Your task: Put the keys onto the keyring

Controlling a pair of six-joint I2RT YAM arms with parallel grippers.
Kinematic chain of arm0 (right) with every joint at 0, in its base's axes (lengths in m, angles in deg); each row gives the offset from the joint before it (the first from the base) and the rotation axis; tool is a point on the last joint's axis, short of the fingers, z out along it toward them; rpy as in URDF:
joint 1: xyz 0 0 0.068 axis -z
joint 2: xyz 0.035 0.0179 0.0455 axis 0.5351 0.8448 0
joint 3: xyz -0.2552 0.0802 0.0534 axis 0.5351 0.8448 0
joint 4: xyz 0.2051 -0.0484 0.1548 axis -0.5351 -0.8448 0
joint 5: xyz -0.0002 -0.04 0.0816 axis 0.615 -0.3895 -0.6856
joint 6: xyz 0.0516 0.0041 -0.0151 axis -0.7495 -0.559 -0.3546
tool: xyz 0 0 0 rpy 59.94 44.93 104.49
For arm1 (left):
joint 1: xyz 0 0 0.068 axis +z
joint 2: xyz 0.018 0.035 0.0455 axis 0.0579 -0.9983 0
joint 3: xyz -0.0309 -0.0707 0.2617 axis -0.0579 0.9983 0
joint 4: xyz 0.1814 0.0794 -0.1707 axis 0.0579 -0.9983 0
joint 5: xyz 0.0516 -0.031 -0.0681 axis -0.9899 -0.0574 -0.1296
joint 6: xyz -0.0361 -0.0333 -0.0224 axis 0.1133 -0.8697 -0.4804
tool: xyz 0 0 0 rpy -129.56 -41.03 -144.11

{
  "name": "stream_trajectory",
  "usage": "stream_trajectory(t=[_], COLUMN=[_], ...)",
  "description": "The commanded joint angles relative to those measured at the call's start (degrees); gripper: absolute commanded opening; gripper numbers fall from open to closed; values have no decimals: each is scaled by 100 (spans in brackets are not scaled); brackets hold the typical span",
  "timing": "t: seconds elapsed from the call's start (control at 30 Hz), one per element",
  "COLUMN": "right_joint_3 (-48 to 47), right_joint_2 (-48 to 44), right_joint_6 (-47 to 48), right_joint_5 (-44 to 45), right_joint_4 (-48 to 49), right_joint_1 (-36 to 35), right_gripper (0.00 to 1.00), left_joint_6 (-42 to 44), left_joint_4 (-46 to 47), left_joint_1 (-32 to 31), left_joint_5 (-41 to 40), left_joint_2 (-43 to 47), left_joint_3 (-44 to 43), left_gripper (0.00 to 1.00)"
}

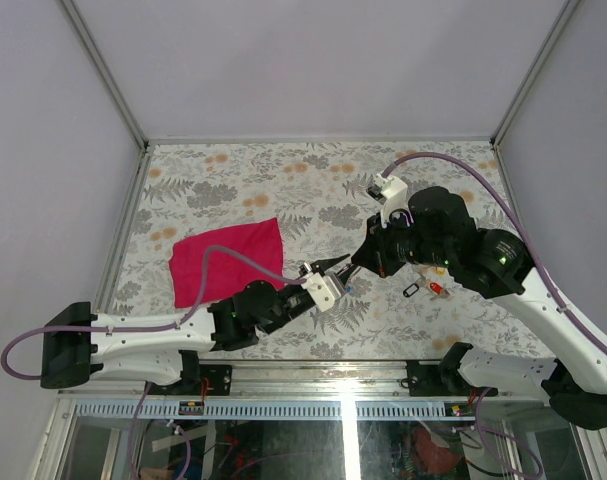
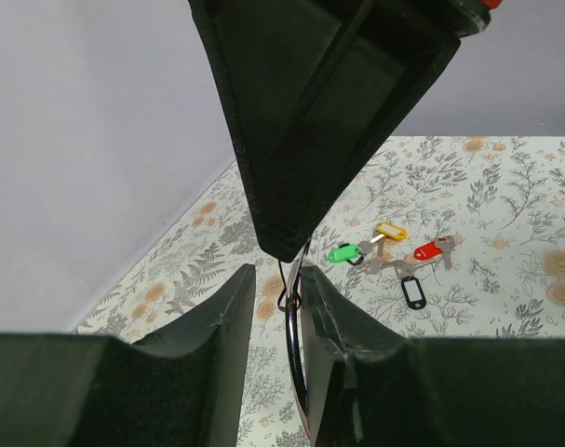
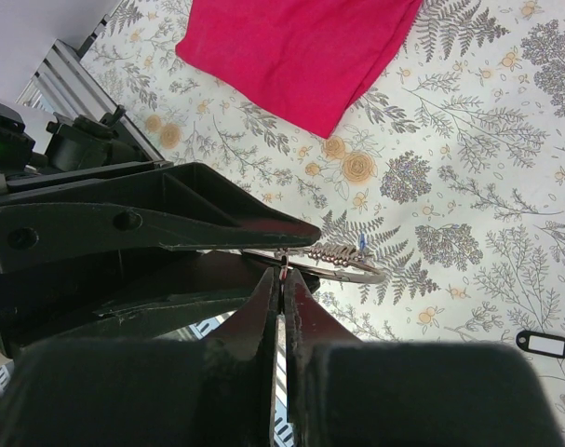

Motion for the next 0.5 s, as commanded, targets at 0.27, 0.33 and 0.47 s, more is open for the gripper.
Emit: stream_trajectory(t=[0.27, 0.33, 0.47], right_joint_3=[-25, -11, 6], right_joint_2=[-48, -48, -42], right_joint_6=[-102, -101, -99], right_joint_5=[-160, -152, -147], right_joint_4=[230, 241, 251], right_joint_1=[-17, -16, -18], right_gripper=[0, 0, 0], left_joint_6=[-182, -212, -246], left_joint_4=[594, 595, 613], left_joint_1=[-30, -42, -48], left_joint_5=[117, 121, 117], left_joint_2=[31, 44, 54], left_joint_3=[-239, -234, -232], left_gripper=[27, 27, 26])
